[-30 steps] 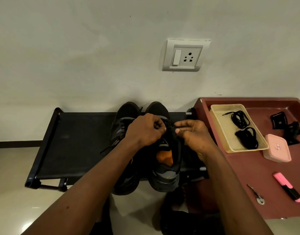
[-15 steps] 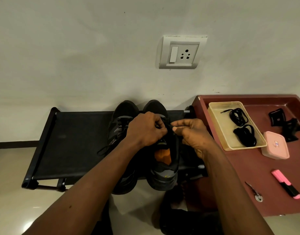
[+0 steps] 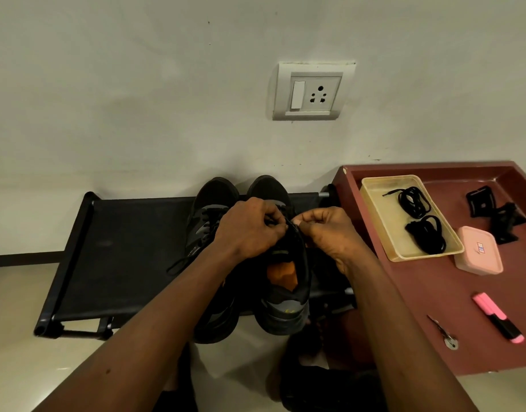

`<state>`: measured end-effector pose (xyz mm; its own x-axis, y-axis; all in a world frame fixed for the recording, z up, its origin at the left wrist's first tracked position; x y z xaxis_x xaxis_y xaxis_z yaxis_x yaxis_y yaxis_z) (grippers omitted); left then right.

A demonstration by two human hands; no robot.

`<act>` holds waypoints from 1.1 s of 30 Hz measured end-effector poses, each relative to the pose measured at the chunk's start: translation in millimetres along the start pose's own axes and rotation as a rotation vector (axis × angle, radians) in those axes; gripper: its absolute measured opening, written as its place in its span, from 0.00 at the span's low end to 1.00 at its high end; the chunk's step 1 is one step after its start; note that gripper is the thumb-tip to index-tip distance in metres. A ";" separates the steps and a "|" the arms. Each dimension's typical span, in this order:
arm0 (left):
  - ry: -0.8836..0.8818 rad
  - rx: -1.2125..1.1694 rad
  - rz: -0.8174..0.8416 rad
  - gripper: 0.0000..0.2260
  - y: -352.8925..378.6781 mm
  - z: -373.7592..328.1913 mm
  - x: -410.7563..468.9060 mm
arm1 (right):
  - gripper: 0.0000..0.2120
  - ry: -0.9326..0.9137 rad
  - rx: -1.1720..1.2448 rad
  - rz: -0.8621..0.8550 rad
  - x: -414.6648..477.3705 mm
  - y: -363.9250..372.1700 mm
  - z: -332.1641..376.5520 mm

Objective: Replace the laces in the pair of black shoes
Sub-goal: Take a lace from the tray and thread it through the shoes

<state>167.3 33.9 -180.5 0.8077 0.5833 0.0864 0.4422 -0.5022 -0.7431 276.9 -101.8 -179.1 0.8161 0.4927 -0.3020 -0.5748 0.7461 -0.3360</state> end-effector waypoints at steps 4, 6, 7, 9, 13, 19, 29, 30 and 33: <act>-0.003 -0.006 0.002 0.02 -1.2 2.4 -0.3 | 0.07 0.035 0.017 -0.055 1.9 -3.4 1.2; -0.008 -0.023 0.001 0.02 -2.3 3.7 -0.4 | 0.08 0.049 0.099 -0.101 3.4 -9.2 4.3; -0.007 -0.030 -0.002 0.02 -3.1 4.0 -0.3 | 0.08 0.045 0.165 -0.125 4.1 -12.6 6.2; 0.000 -0.040 -0.007 0.02 -4.3 4.4 -0.6 | 0.05 0.018 0.330 -0.162 4.6 -20.3 11.2; 0.013 -0.052 -0.017 0.03 -4.4 3.6 -1.4 | 0.06 -0.030 0.774 -0.208 7.3 -34.2 19.2; 0.021 -0.059 -0.024 0.03 -3.3 2.5 -1.3 | 0.06 -0.062 0.758 -0.189 11.2 -36.9 17.4; 0.017 -0.075 -0.009 0.04 -3.9 2.0 -1.0 | 0.09 -0.297 -0.423 0.040 5.8 -7.5 3.4; 0.020 -0.073 -0.009 0.04 -3.8 2.2 -1.0 | 0.09 -0.301 -0.442 0.028 5.4 -6.9 4.1; 0.027 -0.074 -0.012 0.03 -3.5 3.3 -0.8 | 0.09 -0.311 -0.454 0.023 5.1 -5.5 4.4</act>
<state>163.8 37.2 -180.2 0.8119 0.5727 0.1134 0.4786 -0.5416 -0.6911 284.5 -101.5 -174.9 0.7430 0.6666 -0.0592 -0.5042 0.4994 -0.7046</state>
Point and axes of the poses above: each hand's wrist, its own x-axis towards the middle knuckle, its own y-axis out of the palm, z = x × y, the point moved 2 cm from there along x, towards the middle knuckle, and after that the axes turned 9 degrees about -z, right-handed, at the moved point
